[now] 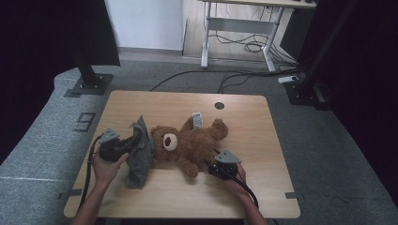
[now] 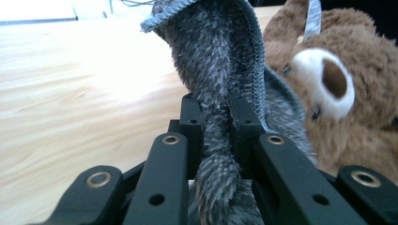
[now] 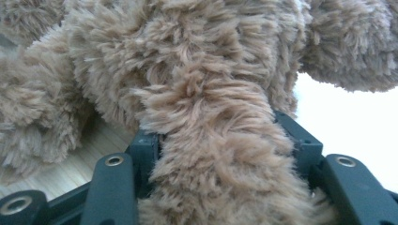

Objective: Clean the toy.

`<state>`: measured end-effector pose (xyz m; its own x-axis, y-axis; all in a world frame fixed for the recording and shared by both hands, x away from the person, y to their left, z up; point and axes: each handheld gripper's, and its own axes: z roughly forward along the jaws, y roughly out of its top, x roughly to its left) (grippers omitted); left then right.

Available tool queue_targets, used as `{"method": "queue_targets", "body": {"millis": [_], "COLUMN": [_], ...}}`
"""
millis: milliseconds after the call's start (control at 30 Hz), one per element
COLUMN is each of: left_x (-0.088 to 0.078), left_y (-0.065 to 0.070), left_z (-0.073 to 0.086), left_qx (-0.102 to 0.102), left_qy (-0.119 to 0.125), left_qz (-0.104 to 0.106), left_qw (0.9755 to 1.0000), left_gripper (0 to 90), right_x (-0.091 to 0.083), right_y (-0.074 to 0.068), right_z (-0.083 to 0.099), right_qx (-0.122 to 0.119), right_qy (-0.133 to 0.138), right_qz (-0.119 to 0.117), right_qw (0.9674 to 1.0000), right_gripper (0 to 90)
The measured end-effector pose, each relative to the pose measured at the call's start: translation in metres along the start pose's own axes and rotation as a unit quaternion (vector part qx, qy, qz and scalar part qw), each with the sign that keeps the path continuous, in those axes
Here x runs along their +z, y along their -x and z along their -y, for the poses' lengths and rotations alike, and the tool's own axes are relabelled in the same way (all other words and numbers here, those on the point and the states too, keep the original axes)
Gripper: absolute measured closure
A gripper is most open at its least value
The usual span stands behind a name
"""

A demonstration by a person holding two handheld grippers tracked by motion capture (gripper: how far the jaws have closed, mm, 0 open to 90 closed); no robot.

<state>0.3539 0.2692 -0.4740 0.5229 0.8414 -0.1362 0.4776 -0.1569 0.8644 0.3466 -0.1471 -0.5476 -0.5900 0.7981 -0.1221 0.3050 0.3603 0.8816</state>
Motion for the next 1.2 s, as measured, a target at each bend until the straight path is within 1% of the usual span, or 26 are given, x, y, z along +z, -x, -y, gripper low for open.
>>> {"method": "queue_targets", "body": {"millis": [100, 133, 167, 233, 300, 367, 400, 433, 467, 533, 600, 633, 700, 767, 833, 867, 900, 933, 967, 1000, 1033, 1067, 1100, 1133, 1167, 1200], "left_x": [-0.016, -0.019, -0.022, -0.026, -0.028, -0.029, -0.027, -0.026, -0.025, -0.024, -0.023, -0.022, -0.026, -0.032, -0.039, -0.042, -0.045, -0.046, -0.046, -0.043, -0.04, -0.035, -0.029, -0.023, -0.017, -0.01], "left_y": [-0.005, -0.005, -0.006, -0.006, -0.004, -0.001, 0.0, 0.001, 0.002, 0.002, 0.001, 0.0, -0.001, 0.001, 0.005, 0.009, 0.014, 0.019, 0.025, 0.033, 0.038, 0.044, 0.05, 0.056, 0.06, 0.064], "left_z": [0.012, 0.018, 0.024, 0.039, 0.054, 0.065, 0.069, 0.07, 0.07, 0.067, 0.058, 0.054, 0.045, 0.037, 0.031, 0.03, 0.029, 0.03, 0.031, 0.035, 0.038, 0.042, 0.048, 0.053, 0.059, 0.065], "left_qx": [0.0, -0.001, -0.003, -0.003, -0.004, -0.005, -0.007, -0.007, -0.005, -0.006, -0.01, -0.011, -0.01, -0.007, -0.005, 0.0, 0.007, 0.013, 0.019, 0.028, 0.033, 0.039, 0.045, 0.058, 0.072, 0.081], "left_qy": [-0.015, -0.025, -0.038, -0.062, -0.087, -0.102, -0.113, -0.119, -0.121, -0.112, -0.1, -0.097, -0.081, -0.065, -0.048, -0.043, -0.04, -0.04, -0.046, -0.056, -0.063, -0.076, -0.091, -0.111, -0.132, -0.146], "left_qz": [-0.005, -0.004, 0.001, 0.009, 0.021, 0.027, 0.033, 0.034, 0.029, 0.014, -0.011, -0.018, -0.028, -0.03, -0.02, -0.017, -0.012, 0.002, 0.02, 0.037, 0.048, 0.063, 0.068, 0.066, 0.062, 0.055], "left_qw": [0.9999, 0.9997, 0.9993, 0.998, 0.996, 0.9944, 0.993, 0.9923, 0.9922, 0.9936, 0.9949, 0.9951, 0.9963, 0.9974, 0.9986, 0.9989, 0.9991, 0.9991, 0.9985, 0.9974, 0.9963, 0.9943, 0.9925, 0.99, 0.9867, 0.9845], "left_gripper": [78.8, 78.8, 78.6, 78.5, 78.0, 76.8, 74.7, 69.3, 66.3, 58.7, 46.6, 37.5, 28.9, 25.1, 24.8, 24.8, 25.1, 25.7, 26.4, 26.6, 26.7, 26.7, 26.7, 27.3, 27.5, 28.3], "right_x": [-0.001, -0.001, -0.001, -0.001, -0.001, -0.001, -0.001, -0.001, -0.001, -0.001, -0.001, -0.001, -0.001, -0.001, -0.001, -0.001, -0.001, -0.001, -0.001, -0.001, -0.001, -0.002, -0.002, -0.003, -0.003, -0.003], "right_y": [0.001, 0.001, 0.001, 0.0, 0.0, 0.0, 0.0, 0.0, 0.0, 0.0, 0.0, 0.0, 0.0, 0.0, 0.0, 0.0, 0.0, 0.001, 0.001, 0.001, 0.001, 0.001, 0.001, 0.002, 0.002, 0.003], "right_z": [0.0, 0.0, 0.0, 0.0, 0.001, 0.001, 0.001, 0.001, 0.001, 0.001, 0.001, 0.001, 0.001, 0.002, 0.002, 0.002, 0.002, 0.002, 0.002, 0.002, 0.002, 0.001, 0.001, 0.001, 0.0, 0.0], "right_qx": [-0.001, 0.0, -0.001, -0.001, -0.002, -0.002, -0.002, -0.002, -0.001, -0.001, 0.0, 0.0, 0.0, -0.001, -0.001, -0.001, 0.0, 0.001, 0.001, 0.0, -0.001, -0.001, 0.001, 0.002, 0.005, 0.009], "right_qy": [-0.001, -0.002, -0.002, -0.003, -0.004, -0.005, -0.005, -0.005, -0.005, -0.005, -0.005, -0.005, -0.005, -0.005, -0.005, -0.005, -0.005, -0.005, -0.005, -0.004, -0.004, -0.003, -0.002, 0.0, 0.0, 0.0], "right_qz": [-0.001, -0.002, -0.002, -0.002, -0.002, -0.002, -0.002, -0.003, -0.003, -0.003, -0.003, -0.003, -0.003, -0.003, -0.004, -0.004, -0.004, -0.004, -0.003, -0.003, -0.002, -0.004, -0.006, -0.006, -0.007, -0.009], "right_qw": [1.0, 1.0, 1.0, 1.0, 1.0, 1.0, 1.0, 1.0, 1.0, 1.0, 1.0, 1.0, 1.0, 1.0, 1.0, 1.0, 1.0, 1.0, 1.0, 1.0, 1.0, 1.0, 1.0, 1.0, 1.0, 0.9999], "right_gripper": [43.5, 43.5, 43.5, 43.4, 43.3, 43.3, 43.3, 43.2, 43.3, 43.1, 42.9, 42.8, 42.8, 42.7, 42.5, 42.2, 41.6, 41.2, 40.6, 40.0, 39.0, 38.5, 37.7, 36.2, 35.0, 33.6]}}
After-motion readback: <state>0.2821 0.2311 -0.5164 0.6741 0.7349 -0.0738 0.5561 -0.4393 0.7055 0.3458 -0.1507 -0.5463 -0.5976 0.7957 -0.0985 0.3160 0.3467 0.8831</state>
